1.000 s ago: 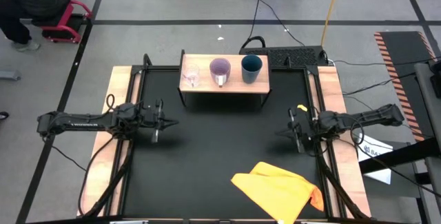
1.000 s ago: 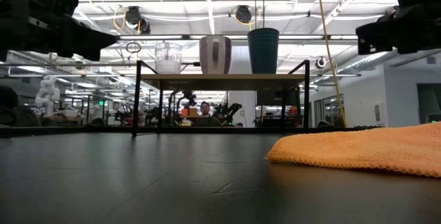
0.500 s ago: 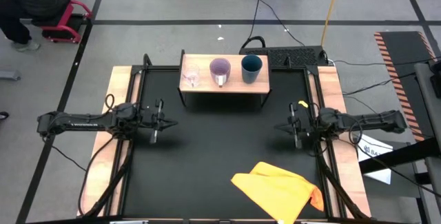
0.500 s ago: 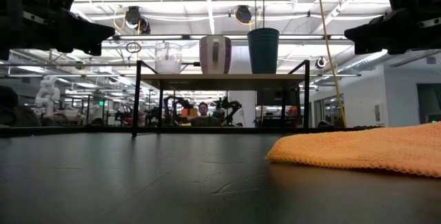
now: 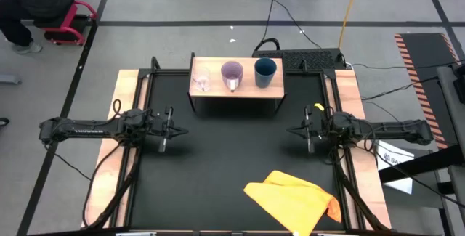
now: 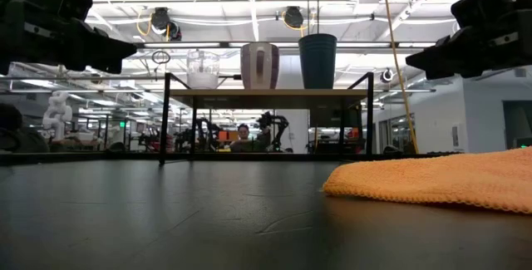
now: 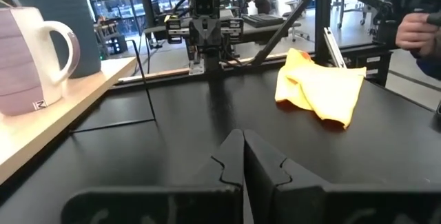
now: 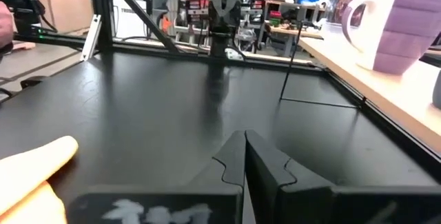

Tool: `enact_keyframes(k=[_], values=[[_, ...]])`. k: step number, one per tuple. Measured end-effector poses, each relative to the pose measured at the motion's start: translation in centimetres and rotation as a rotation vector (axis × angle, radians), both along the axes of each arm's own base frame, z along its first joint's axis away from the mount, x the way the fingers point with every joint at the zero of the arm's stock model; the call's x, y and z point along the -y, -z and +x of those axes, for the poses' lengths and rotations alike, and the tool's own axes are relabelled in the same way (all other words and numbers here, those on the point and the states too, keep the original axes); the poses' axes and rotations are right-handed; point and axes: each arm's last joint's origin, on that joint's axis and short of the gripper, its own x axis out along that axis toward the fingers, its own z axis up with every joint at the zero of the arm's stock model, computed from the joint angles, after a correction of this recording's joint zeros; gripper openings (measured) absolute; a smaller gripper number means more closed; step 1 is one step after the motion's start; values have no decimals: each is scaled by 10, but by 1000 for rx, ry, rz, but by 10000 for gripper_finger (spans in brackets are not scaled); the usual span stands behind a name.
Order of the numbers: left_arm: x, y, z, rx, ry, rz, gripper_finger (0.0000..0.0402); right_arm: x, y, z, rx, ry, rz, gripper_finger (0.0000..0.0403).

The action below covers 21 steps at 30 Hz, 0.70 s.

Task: Stack small to large cups/mugs on shelf
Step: Return to Home Position

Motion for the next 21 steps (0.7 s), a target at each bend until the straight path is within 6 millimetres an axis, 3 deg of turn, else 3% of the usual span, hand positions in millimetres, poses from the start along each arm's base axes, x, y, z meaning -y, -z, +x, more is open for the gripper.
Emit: enact_keyframes(k=[21], values=[[-1, 1, 0, -10, -54, -49, 22, 0, 0, 0, -4, 0, 1, 0]])
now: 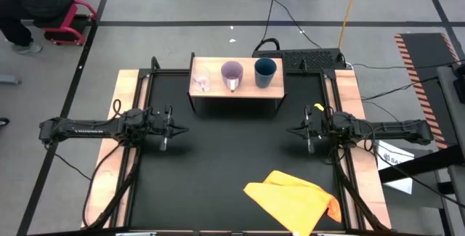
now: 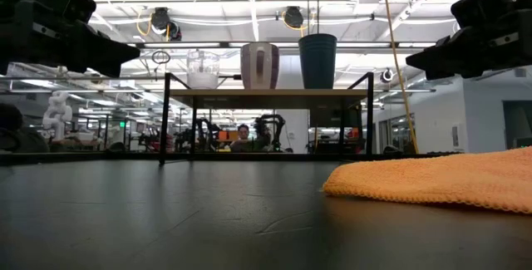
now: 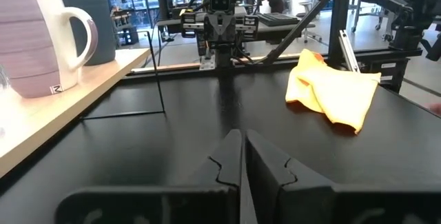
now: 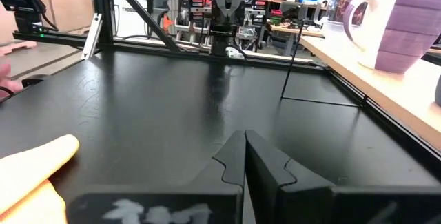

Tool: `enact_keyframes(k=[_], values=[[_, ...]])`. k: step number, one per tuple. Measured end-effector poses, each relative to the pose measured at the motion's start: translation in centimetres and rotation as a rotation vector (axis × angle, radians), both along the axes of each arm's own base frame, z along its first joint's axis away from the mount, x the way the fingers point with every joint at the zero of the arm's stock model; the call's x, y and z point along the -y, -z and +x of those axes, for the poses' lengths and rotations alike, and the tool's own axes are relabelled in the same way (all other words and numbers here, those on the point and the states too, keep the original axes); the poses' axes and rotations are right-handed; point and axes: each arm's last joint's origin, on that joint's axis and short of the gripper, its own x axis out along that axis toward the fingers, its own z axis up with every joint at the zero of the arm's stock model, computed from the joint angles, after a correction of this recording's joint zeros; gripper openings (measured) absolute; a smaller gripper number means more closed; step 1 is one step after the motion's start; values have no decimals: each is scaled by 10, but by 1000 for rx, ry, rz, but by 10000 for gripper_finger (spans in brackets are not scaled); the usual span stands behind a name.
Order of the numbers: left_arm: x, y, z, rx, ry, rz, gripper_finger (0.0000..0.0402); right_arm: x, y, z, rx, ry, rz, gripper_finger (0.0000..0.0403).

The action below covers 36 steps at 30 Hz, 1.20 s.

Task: Stack small to large cups/mugs on shelf
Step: Return to Home Position

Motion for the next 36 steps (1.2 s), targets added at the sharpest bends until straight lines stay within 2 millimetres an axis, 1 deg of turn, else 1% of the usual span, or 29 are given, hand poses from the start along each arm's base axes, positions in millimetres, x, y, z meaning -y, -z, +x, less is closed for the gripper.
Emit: enact_keyframes(k=[9, 20, 36], values=[[0, 0, 0, 1, -1, 0, 2, 0, 0, 0, 0, 0, 0, 0], [0, 0, 0, 1, -1, 1, 35, 0, 0, 0, 0, 0, 0, 0], [0, 0, 0, 1, -1, 1, 35, 0, 0, 0, 0, 0, 1, 0]])
